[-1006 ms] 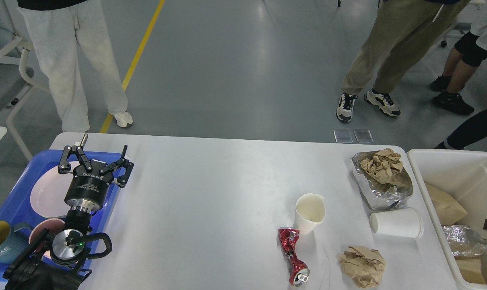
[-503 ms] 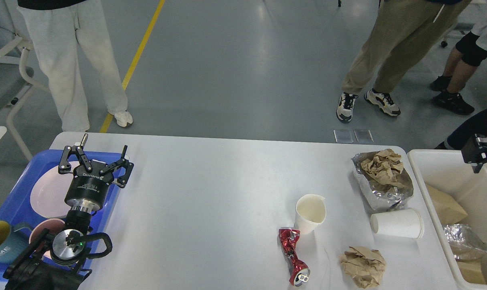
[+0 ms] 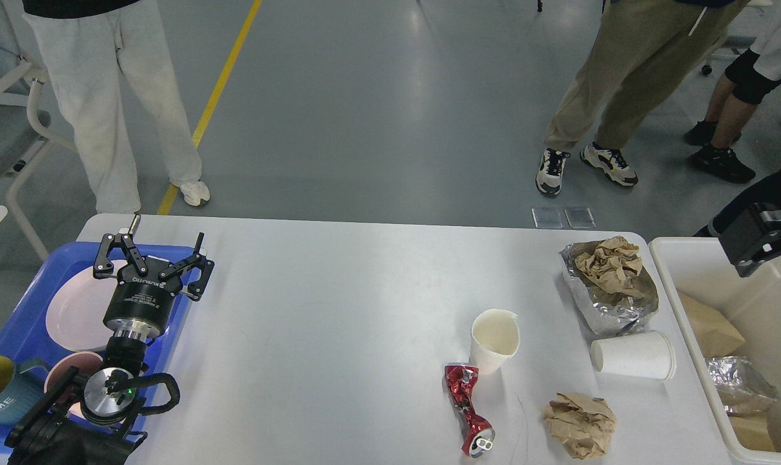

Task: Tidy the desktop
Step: 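Raise the right gripper out of the white bin, then lower the right gripper onto the brown paper scrap and grasp it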

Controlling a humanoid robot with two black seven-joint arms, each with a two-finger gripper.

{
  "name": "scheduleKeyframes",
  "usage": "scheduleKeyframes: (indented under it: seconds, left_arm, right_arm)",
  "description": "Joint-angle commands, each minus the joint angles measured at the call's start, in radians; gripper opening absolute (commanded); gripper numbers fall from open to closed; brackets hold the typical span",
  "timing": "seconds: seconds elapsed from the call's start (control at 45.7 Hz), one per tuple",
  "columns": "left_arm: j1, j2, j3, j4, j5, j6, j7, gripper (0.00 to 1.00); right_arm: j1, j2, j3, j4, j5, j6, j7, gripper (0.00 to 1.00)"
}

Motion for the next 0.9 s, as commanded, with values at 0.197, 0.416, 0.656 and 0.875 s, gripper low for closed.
scheduleKeyframes:
  seconds: [0.197,0.416,0.656,0.875]
  left_arm:
    - [0.000,0.000,0.001,0.000,0.000,0.000,0.000,0.96]
    - [0.000,0.000,0.001,0.000,0.000,0.000,0.000,0.96]
    - [0.000,0.000,0.001,0.000,0.000,0.000,0.000,0.96]
    - [0.000,0.000,0.001,0.000,0.000,-0.002,0.000,0.96]
  right_arm:
    - [0.014,0.073,-0.065,0.020,0.006,-0.164,0.147,1.00]
    - [-0.033,0.072,-0.023,0.004,0.008,-0.175,0.143,1.00]
    - [-0.220,0.062,0.061,-0.108,0.005,-0.222,0.139,1.00]
    - [-0.594,0.075,0.210,-0.381,0.000,-0.284,0.141,1.00]
